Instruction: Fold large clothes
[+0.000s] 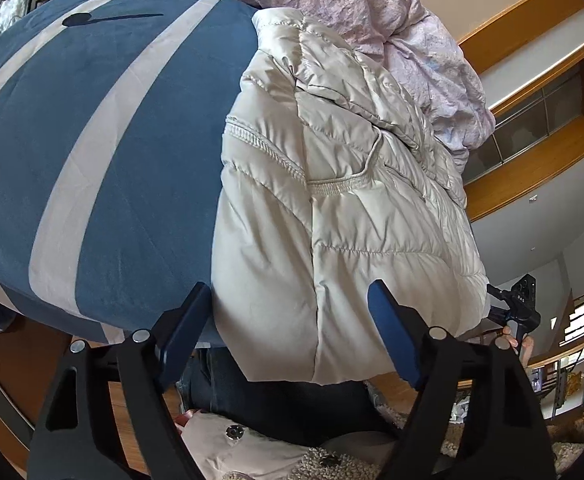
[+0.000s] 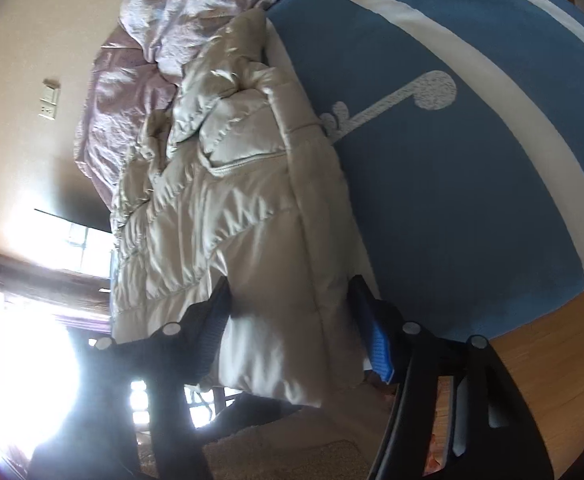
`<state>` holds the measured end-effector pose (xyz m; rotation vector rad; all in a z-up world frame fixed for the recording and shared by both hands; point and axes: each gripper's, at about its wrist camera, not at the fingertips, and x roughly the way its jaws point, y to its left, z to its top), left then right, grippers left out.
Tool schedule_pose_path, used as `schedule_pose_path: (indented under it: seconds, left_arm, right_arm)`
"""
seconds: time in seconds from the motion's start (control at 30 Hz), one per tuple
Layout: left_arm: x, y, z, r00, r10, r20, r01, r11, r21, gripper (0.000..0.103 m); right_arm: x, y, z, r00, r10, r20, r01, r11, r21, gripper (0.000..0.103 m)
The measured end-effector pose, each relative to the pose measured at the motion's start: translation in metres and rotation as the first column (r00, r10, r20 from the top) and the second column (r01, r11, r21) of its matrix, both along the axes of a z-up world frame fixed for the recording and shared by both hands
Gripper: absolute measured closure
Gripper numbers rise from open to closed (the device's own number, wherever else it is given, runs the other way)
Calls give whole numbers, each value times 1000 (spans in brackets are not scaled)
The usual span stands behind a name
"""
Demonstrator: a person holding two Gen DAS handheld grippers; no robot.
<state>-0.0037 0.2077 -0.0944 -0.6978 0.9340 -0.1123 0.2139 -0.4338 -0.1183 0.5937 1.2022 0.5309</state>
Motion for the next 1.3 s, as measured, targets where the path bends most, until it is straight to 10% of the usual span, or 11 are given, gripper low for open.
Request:
schedule_pose_path:
  seconds: [0.27, 0.33, 0.5, 0.67, 0.87, 1.3]
  left_arm:
    - [-6, -8, -10, 1000, 6, 19, -3, 990, -140, 35]
    - [-7, -9, -9, 1000, 12, 21, -10, 993, -117, 41]
    - [-8, -8, -9, 999, 33, 13, -31, 993, -116, 44]
    - [-8, -15, -9, 1000, 23, 12, -22, 996, -91, 45]
    - [-13, -17, -5, 998, 53, 24, -51, 997, -60, 78]
    - [-1, 2, 79, 943, 156, 295, -176, 983, 43, 95]
  right_arm:
    - [-5, 15, -1, 996, 83, 13, -83, 997, -1, 46]
    - [-4, 12, -1, 998, 67, 14, -66, 997, -27, 58]
    - [-14, 28, 7, 993, 93, 75, -80, 983, -164, 49]
    - [-15, 22, 1, 993, 102, 64, -96, 991, -92, 49]
    - [-22, 20, 0, 993, 92, 80, -87, 994, -62, 83]
    - [-23, 34, 79, 903, -29, 429, 33, 999, -3, 90]
